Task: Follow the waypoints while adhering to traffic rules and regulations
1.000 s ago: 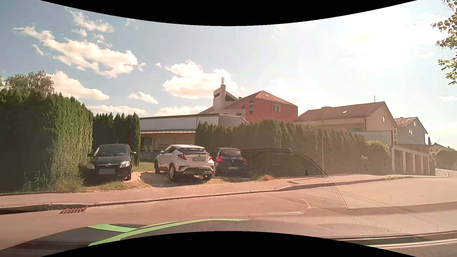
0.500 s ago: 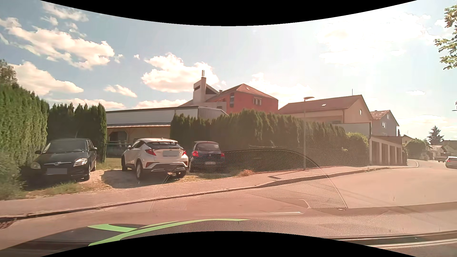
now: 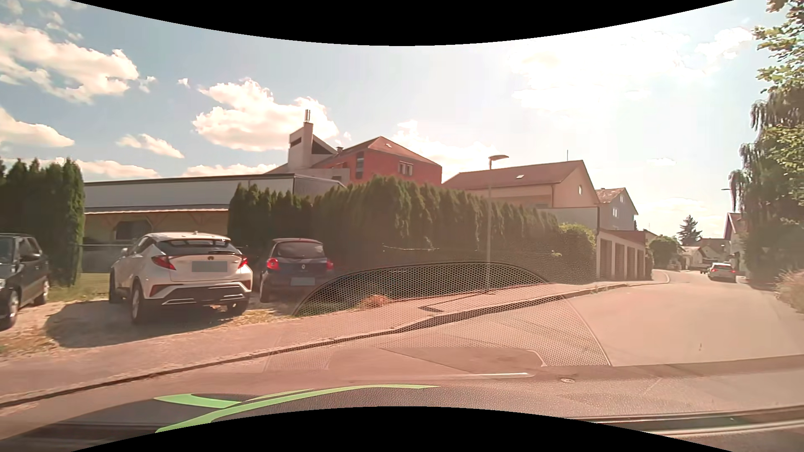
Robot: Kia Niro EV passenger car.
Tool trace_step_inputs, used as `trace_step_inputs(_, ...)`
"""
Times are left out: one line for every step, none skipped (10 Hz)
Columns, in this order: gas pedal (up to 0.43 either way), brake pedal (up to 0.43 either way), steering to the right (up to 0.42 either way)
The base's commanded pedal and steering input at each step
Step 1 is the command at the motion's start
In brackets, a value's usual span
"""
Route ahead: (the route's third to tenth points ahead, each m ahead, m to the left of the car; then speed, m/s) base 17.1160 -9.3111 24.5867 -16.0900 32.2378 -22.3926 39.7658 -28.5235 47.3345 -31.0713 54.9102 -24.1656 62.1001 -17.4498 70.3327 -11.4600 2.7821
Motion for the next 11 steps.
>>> trace_step_inputs(0.157,0.000,0.490)
trace_step_inputs(0.157,0.000,0.490)
trace_step_inputs(0.157,0.000,0.489)
trace_step_inputs(0.157,0.000,0.487)
trace_step_inputs(0.157,0.000,0.485)
trace_step_inputs(0.157,0.000,0.481)
trace_step_inputs(0.169,0.000,0.473)
trace_step_inputs(0.169,0.000,0.462)
trace_step_inputs(0.169,0.000,0.452)
trace_step_inputs(0.177,0.000,0.438)
trace_step_inputs(0.177,0.000,0.422)
